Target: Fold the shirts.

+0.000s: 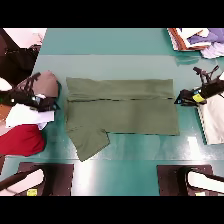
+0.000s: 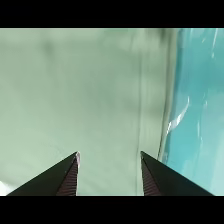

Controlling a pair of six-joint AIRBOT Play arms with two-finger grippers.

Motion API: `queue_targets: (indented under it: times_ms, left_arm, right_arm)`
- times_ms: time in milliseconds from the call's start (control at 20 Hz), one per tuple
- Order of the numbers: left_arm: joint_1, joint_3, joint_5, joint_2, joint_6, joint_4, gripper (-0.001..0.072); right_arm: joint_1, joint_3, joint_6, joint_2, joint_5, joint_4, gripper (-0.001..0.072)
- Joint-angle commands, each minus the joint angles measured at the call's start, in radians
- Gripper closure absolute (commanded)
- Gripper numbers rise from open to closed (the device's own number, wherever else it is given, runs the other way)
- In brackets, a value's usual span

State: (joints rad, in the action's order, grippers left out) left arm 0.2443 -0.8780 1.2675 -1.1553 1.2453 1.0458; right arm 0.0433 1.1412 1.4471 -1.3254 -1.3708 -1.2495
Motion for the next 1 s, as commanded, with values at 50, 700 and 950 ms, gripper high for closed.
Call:
queue_targets:
  times_ms: [50,700,950]
  left_arm:
    - [-0.012,0.314,0.047,0.214,0.042,-0.063,0.0357]
    - [-0.012,0.544,-0.120,0.245,0.002,-0.254,0.0270]
    - [-0.012,0.544,-0.164,0.244,0.003,-0.266,0.0276]
  right_arm:
    - [0.003,-0.161,-0.018,0.156,0.064,0.001,0.0261]
    - [0.004,-0.189,-0.018,0.255,0.080,0.002,0.0261]
    - [0.004,-0.189,-0.016,0.255,0.080,0.002,0.0261]
